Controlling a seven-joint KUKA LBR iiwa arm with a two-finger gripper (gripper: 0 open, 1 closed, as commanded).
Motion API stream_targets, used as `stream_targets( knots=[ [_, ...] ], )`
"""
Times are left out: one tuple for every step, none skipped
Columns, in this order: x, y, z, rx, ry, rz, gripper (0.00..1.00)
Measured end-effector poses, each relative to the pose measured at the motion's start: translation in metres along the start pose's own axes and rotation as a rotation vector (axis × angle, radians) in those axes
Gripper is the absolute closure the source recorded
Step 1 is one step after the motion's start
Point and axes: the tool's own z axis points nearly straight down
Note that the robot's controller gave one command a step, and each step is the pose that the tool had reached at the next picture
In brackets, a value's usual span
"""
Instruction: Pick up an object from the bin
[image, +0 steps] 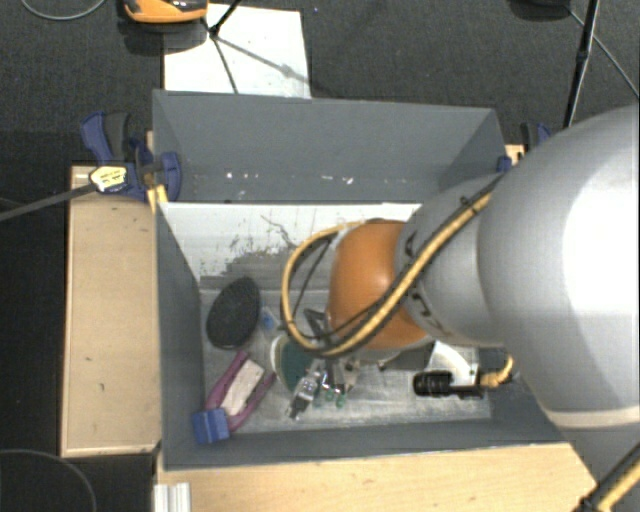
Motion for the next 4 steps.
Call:
stream_targets(
  knots=[
    [-0.001,0.013,0.028,-0.003,-0.005,0.187,0.0],
    [0.004,0.023,0.028,-0.009,-0.009,0.415,0.0],
    [0.001,0.022,0.027,-0.01,-0.015,0.416,1.0],
    [0.0,0.022,-0.04,-0.006,-0.006,0.412,1.0]
  ],
)
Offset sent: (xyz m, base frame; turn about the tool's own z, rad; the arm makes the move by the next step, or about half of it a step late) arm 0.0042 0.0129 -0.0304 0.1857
